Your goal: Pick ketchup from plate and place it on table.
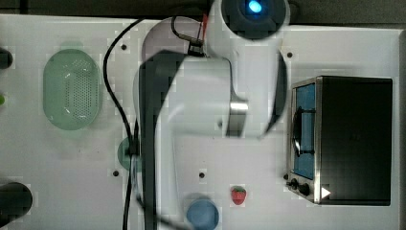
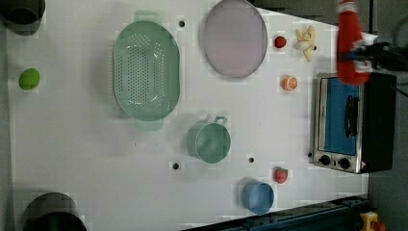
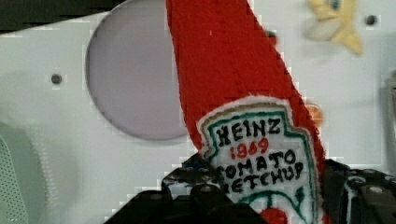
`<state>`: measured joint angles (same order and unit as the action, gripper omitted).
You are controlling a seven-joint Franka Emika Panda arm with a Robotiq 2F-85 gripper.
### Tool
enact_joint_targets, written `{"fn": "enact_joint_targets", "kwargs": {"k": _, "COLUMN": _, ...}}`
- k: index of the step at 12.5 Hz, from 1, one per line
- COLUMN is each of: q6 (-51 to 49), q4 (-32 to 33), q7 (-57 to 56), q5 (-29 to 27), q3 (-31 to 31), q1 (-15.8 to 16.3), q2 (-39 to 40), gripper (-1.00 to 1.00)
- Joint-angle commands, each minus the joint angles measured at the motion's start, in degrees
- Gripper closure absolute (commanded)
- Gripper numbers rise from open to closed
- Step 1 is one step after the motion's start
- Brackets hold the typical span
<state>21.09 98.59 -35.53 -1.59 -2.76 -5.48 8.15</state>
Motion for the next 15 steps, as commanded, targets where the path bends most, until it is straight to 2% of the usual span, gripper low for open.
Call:
{"fn": "enact_joint_targets", "kwargs": {"k": 1, "q6": -0.15, "q4": 11.47, "q7": 5.59, "q5": 0.07, "q3": 0.57, "q1": -0.67, "q2": -0.47, "gripper": -0.17}}
{"fn": "enact_joint_targets", "kwargs": {"k": 5, "q6": 15.57, "q4": 27.22, "q7": 5.81, "q5": 0.07, "q3": 0.98, "q1": -0.67, "q2": -3.84, "gripper": -0.17}}
{"fn": "enact_joint_targets", "kwargs": {"k": 8, "q6": 26.91, "q4": 34.79, "q7": 5.88, "q5": 0.06, "q3": 0.84, "q1": -0.56, "q2": -2.16, "gripper": -0.17}}
{"fn": "enact_joint_targets", "kwargs": {"k": 10, "q6": 29.31, "q4": 36.9, "q7": 5.87, "q5": 0.06, "q3": 0.84, "q1": -0.55, "q2": 0.91, "gripper": -0.17}}
{"fn": "enact_joint_targets", "kwargs": {"k": 15, "q6": 37.97, "q4": 36.96, "q7": 5.87, "q5": 0.06, "q3": 0.65, "q1": -0.44, "q2": 7.56, "gripper": -0.17}}
